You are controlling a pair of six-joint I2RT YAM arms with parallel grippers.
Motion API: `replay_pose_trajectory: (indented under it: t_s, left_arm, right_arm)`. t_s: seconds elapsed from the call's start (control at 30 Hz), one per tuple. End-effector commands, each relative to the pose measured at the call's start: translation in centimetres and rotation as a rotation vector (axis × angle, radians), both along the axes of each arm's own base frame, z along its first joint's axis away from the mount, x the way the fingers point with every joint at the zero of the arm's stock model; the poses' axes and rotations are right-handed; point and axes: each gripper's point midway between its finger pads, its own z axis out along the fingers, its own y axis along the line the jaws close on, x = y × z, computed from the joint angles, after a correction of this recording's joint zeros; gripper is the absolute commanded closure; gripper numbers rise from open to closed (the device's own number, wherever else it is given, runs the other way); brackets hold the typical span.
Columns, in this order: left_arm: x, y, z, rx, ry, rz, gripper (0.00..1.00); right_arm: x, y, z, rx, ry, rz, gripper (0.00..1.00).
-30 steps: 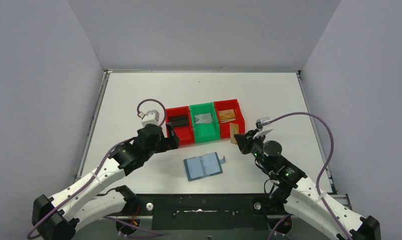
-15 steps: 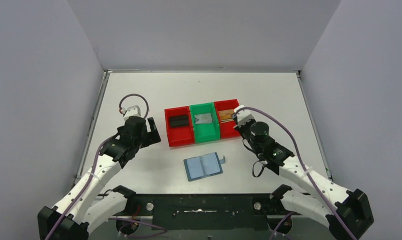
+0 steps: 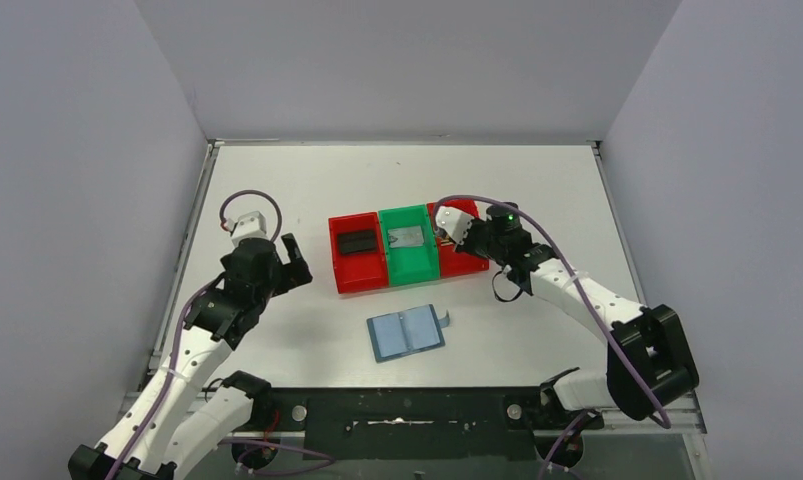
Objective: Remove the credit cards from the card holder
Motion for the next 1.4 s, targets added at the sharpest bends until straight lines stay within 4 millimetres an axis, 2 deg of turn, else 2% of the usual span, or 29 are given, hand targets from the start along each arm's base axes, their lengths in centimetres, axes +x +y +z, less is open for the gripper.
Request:
replay_pose_trajectory:
  t_s: [0.0, 0.2, 0.47, 0.77, 1.23, 1.37]
  left_arm:
    - [0.7, -0.2, 1.4, -0.014, -0.065, -0.008, 0.06]
    - [0.6, -0.4, 1.4, -0.02, -0.065, -0.02, 0.06]
    - [0.5, -0.8, 1.6, -0.035, -0.075, -0.046, 0.06]
    - [0.6, -1.5, 1.4, -0.047, -0.068, -0.084, 0.06]
    - [0.7, -1.4, 1.1, -0.036, -0.056, -0.081, 0.06]
    - [0.8, -1.5, 1.1, -0.033, -0.054, -0.082, 0.06]
  right_arm:
    - [1.8, 1.0, 1.8, -0.093, -0.099, 0.137, 1.0]
    - [3.3, 0.4, 1.9, -0.141, -0.192, 0.158, 1.0]
    - [4.4, 0.9, 0.2, -0.21, -0.139, 0.238, 0.98]
    - [6.5, 1.2, -1.5, -0.281, -0.114, 0.28, 0.98]
    - [9.4, 1.8, -4.6, -0.348, -0.077, 0.316, 0.91]
    - [10.1, 2.1, -4.9, -0.35, -0.084, 0.317, 0.9]
